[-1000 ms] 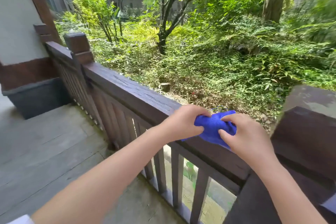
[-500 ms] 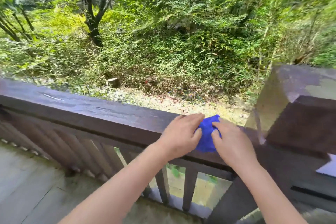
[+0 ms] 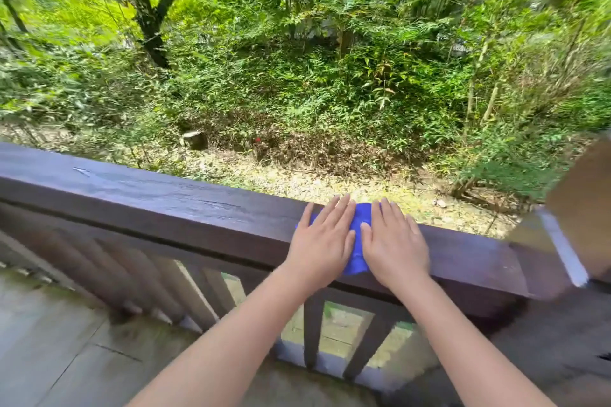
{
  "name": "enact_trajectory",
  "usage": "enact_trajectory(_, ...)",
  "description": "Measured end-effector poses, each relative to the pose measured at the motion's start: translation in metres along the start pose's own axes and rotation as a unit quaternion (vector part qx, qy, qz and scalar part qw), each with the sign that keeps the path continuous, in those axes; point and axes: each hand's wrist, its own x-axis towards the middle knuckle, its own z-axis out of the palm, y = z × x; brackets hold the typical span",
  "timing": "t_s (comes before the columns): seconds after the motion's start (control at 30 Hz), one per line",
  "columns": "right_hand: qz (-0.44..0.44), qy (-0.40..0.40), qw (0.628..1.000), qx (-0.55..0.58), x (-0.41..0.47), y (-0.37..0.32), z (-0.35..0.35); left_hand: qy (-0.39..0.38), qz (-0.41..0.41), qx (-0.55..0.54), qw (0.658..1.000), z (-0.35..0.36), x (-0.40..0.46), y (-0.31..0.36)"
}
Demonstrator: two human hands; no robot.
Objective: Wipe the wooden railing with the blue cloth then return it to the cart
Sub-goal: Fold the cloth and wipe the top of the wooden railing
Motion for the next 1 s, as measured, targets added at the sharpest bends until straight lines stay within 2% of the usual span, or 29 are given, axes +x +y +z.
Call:
enact_trajectory(0.17, -0.063, -0.023, 0.997, 0.047, 0.026, -0.105, 0.018, -0.010, -0.087, 0.049, 0.995, -0.028, -0.033, -0.096)
enact_trajectory(0.27, -0.113, -0.063, 0.989, 0.071, 0.033, -0.130, 0.014, -0.043, -0.124, 0.048, 0.990, -0.043, -0.040, -0.120)
enact_trajectory(0.33, -0.120, -0.055, 0.986, 0.099, 0.028, -0.109, 0.005, -0.036, -0.118, 0.008, 0.992, -0.044, -0.035, -0.108)
enact_trajectory(0.43, -0.052, 0.028, 0.997, 0.056, 0.006, -0.037, -0.006, -0.032, -0.083, 0.003, 0.996, -0.031, -0.024, -0.071)
enact_trajectory(0.53, 0.054, -0.001, 0.998, -0.016, -0.025, 0.044, -0.012, -0.023, -0.067, 0.012, 0.997, -0.016, -0.011, -0.039)
enact_trajectory(0.6, 0.086, -0.019, 0.996, -0.025, -0.038, 0.071, -0.013, -0.022, -0.011, -0.007, 1.000, -0.009, -0.003, -0.013)
enact_trajectory(0.67, 0.085, -0.012, 0.996, -0.032, -0.041, 0.076, -0.012, -0.036, 0.033, -0.023, 0.999, -0.004, 0.005, 0.010)
enact_trajectory(0.73, 0.090, 0.004, 0.995, -0.042, -0.039, 0.072, -0.010, -0.043, 0.026, -0.025, 0.998, -0.003, 0.011, 0.017)
enact_trajectory(0.9, 0.128, 0.013, 0.990, -0.058, -0.031, 0.044, -0.003, -0.027, 0.019, 0.025, 0.999, -0.007, 0.010, -0.024)
enact_trajectory(1.0, 0.093, 0.001, 0.995, -0.041, -0.017, -0.002, 0.007, -0.012, 0.016, 0.035, 0.999, -0.011, 0.002, -0.052)
